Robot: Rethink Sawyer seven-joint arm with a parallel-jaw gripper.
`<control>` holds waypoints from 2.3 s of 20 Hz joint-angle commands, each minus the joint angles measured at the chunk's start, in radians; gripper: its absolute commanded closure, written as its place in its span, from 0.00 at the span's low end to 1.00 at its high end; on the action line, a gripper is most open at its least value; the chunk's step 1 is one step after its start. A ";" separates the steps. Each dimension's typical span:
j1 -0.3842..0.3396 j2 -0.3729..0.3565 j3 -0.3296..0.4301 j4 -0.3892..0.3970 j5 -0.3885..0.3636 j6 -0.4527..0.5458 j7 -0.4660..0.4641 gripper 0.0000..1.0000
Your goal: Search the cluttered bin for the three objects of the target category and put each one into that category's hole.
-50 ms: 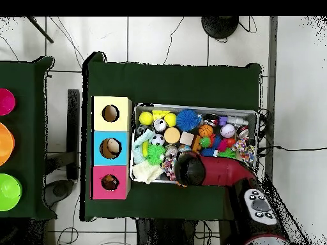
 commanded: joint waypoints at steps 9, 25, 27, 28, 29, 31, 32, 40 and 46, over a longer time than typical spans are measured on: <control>-0.236 0.134 0.213 -0.288 -0.067 0.236 -0.248 0.00; -0.288 0.026 0.264 -0.197 -0.110 0.333 -0.257 0.00; -0.289 -0.041 0.256 -0.136 -0.108 0.336 -0.240 0.00; -0.289 -0.069 0.250 -0.109 -0.108 0.335 -0.230 0.00; -0.290 -0.091 0.247 -0.088 -0.110 0.331 -0.221 0.00; -0.297 -0.122 0.246 -0.054 -0.111 0.332 -0.213 0.00; -0.301 -0.129 0.245 -0.043 -0.114 0.328 -0.208 0.00; -0.319 -0.138 0.260 -0.023 -0.126 0.326 -0.205 0.00; -0.303 -0.126 0.235 0.029 -0.144 0.258 -0.126 0.00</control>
